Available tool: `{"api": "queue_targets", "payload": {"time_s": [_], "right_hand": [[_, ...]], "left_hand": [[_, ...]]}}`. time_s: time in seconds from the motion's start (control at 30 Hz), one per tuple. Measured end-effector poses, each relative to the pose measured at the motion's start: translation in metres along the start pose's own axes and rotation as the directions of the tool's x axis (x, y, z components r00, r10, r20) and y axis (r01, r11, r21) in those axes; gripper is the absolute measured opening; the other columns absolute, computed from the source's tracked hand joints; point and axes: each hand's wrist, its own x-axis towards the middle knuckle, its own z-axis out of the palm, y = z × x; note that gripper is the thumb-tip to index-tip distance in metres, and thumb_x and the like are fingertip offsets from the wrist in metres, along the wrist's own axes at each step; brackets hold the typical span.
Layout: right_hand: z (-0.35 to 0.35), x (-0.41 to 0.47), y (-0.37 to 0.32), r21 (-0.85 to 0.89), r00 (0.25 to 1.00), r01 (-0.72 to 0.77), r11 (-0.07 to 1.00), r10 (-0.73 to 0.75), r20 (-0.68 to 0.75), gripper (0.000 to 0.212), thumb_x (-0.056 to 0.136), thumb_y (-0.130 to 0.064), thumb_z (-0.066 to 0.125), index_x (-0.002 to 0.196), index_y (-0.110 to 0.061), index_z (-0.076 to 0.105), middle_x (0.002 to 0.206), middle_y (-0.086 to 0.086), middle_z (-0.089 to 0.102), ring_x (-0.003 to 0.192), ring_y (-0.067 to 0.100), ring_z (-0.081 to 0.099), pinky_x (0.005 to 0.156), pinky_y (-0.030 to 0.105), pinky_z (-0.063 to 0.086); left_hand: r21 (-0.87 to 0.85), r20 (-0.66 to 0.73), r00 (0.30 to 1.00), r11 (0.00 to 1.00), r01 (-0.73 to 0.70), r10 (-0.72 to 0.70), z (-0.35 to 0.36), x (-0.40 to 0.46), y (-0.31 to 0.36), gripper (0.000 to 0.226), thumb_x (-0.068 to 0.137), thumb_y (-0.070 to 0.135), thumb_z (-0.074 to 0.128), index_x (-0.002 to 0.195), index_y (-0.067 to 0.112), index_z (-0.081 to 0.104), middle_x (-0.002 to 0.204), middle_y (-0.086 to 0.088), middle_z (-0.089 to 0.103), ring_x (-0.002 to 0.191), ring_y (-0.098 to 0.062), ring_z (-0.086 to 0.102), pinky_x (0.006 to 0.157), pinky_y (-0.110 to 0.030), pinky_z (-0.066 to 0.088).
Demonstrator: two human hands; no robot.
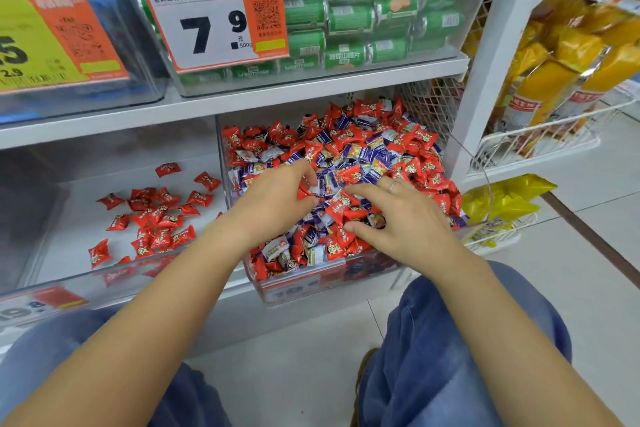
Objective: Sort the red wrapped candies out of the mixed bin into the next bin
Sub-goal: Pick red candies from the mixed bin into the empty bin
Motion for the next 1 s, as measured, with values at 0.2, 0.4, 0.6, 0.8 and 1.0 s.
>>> {"api": "queue_targets", "payload": {"time_s": [0.2, 0.4, 0.6, 0.8, 1.0], "right_hand": [[0.008, 0.007, -0.009, -0.171, 0.993, 0.107, 0.979, -0.098, 0.062, 0.051, 0.083, -0.050, 0.062, 0.129, -0.030, 0.056, 0.095, 0.002, 0.057, 0.092, 0.023, 0.055, 0.062, 0.026, 0.031], [0.015, 0.011, -0.006, 0.014, 0.997, 0.032, 0.999, -0.031, -0.071, 0.019, 0.089, -0.032, 0.063, 0.094, -0.014, 0.066, 0.085, 0.000, 0.052, 0.080, 0.022, 0.053, 0.061, 0.027, 0.034], [-0.002, 0.007, 0.003, 0.342, 0.943, -0.106, 0.934, 0.203, -0.264, 0.027, 0.087, -0.036, 0.063, 0.077, -0.012, 0.057, 0.080, 0.001, 0.049, 0.071, 0.016, 0.046, 0.062, 0.028, 0.032], [-0.009, -0.004, 0.000, 0.520, 0.957, -0.168, 0.838, 0.265, -0.118, 0.032, 0.079, -0.028, 0.075, 0.064, -0.023, 0.047, 0.069, -0.002, 0.054, 0.069, 0.015, 0.050, 0.067, 0.032, 0.040], [-0.018, -0.012, 0.002, 0.372, 0.989, -0.120, 0.920, 0.077, 0.128, 0.038, 0.082, -0.017, 0.071, 0.116, -0.034, 0.064, 0.122, -0.013, 0.058, 0.111, -0.002, 0.051, 0.096, 0.017, 0.038]], "left_hand": [[0.023, 0.008, 1.000, 0.999, 0.022, -0.022, -0.005, -0.004, 0.002, 0.026, 0.098, 0.020, 0.047, 0.121, 0.021, 0.059, 0.118, -0.007, 0.053, 0.105, -0.022, 0.053, 0.088, -0.030, 0.040], [0.008, -0.063, 0.996, 0.998, 0.070, -0.069, -0.008, -0.015, 0.003, 0.027, 0.101, 0.018, 0.038, 0.113, 0.020, 0.062, 0.110, -0.006, 0.047, 0.103, -0.022, 0.048, 0.079, -0.022, 0.028], [0.225, 0.032, 0.999, 0.974, -0.026, 0.019, 0.012, -0.030, 0.021, 0.035, 0.088, 0.060, 0.046, 0.107, 0.031, 0.052, 0.100, 0.004, 0.047, 0.086, -0.020, 0.056, 0.068, -0.031, 0.043], [0.255, 0.165, 0.985, 0.963, -0.087, 0.046, 0.029, -0.024, 0.020, 0.056, 0.082, 0.067, 0.048, 0.128, 0.035, 0.042, 0.111, 0.002, 0.046, 0.094, -0.020, 0.055, 0.066, -0.029, 0.037], [0.158, 0.436, 0.899, 0.979, -0.132, 0.051, 0.015, -0.010, 0.014, 0.064, 0.089, 0.040, 0.060, 0.144, 0.034, 0.028, 0.108, -0.001, 0.037, 0.099, -0.023, 0.050, 0.083, -0.034, 0.045]]}}
